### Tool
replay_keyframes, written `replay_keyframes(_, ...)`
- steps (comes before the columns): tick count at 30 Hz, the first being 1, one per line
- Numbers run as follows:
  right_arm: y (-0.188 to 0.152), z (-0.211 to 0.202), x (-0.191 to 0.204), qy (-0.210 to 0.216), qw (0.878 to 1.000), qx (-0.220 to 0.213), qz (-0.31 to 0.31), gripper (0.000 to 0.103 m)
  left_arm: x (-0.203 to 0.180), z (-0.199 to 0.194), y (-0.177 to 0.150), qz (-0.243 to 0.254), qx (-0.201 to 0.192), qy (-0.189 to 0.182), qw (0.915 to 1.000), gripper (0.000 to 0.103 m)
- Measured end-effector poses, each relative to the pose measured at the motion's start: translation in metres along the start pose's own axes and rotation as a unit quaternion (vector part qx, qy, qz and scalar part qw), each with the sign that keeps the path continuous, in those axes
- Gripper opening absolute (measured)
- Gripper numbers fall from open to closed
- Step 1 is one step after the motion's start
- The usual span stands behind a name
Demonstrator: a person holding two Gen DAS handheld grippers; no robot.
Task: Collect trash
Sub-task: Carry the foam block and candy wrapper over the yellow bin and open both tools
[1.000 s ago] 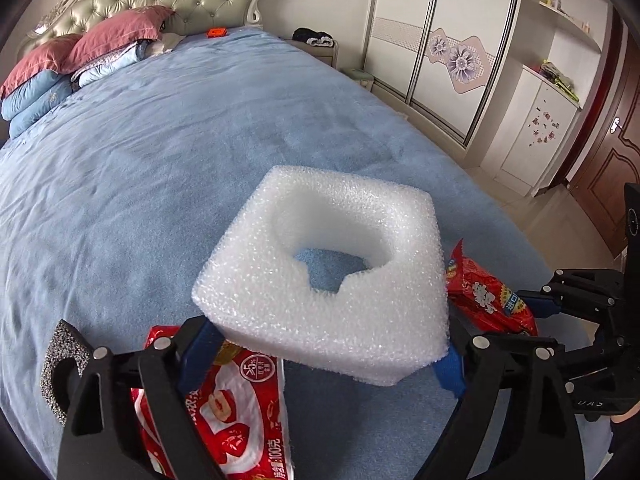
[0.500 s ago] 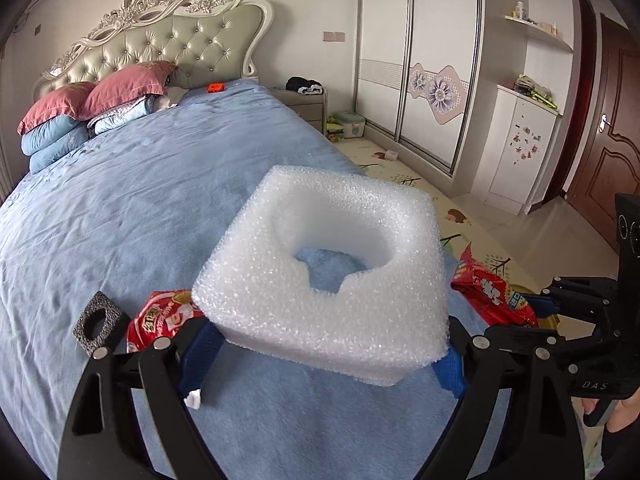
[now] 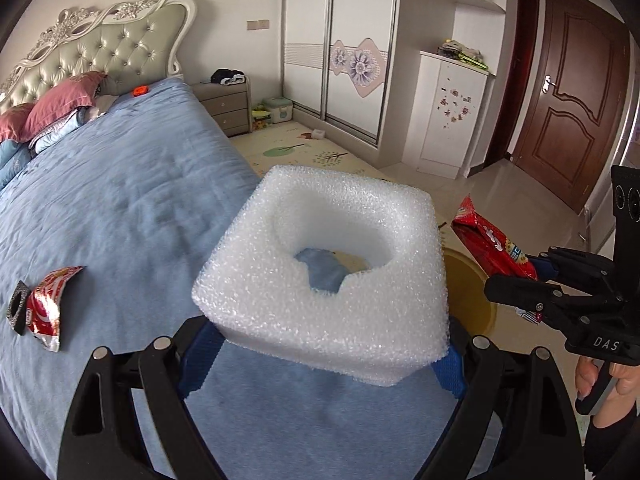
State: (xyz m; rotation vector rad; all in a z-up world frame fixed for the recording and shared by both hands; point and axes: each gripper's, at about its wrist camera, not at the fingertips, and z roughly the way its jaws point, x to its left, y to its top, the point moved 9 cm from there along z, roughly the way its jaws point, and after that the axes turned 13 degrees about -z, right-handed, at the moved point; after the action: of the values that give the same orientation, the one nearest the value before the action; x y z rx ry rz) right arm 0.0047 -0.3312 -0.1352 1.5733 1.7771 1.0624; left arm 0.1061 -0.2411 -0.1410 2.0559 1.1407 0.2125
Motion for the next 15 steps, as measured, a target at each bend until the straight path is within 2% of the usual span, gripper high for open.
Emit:
replay_keyframes(8,-0.046,-0.053,-0.065,-0.055,0.996,-0.016,0.073,0.032,-0.09,0.039,-0.024,0.049,0.047,-0.049,0.9964,0.088)
replay_keyframes(15,-0.101,-0.087,-0.115,-0.107,0.985,-0.006,0.133,0.032,-0.154,0.082,-0.047,0.081,0.105,-0.092,0.9869,0.088)
